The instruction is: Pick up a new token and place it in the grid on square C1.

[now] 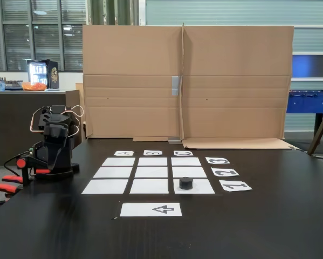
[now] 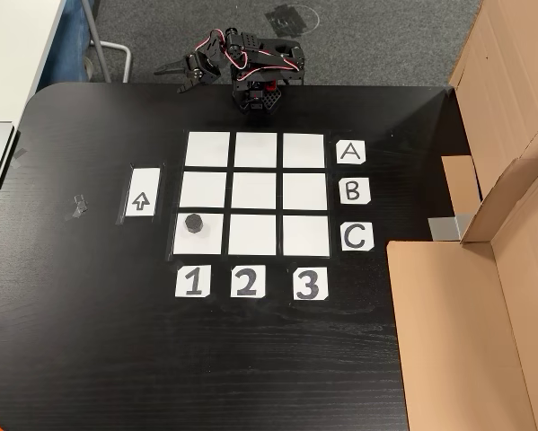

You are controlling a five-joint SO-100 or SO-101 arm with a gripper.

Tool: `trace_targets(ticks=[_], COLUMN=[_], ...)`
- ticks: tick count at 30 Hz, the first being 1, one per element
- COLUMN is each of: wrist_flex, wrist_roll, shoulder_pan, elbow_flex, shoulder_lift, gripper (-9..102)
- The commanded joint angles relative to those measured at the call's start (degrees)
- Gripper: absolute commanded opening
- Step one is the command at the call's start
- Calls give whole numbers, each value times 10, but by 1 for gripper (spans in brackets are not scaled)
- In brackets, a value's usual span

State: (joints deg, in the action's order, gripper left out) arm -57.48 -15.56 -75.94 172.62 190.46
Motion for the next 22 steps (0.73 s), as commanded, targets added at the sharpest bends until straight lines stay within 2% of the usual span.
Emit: trace_targets(ticks=[1,7,13,22], wrist_flex=[7,11,40,54], wrist_roll=[18,30,31,31], shoulder_pan=[-2,-6,1,16], elbow_flex=[-2,-2,7,11], shoulder_lift=[1,1,1,1], gripper=[50,46,14,7])
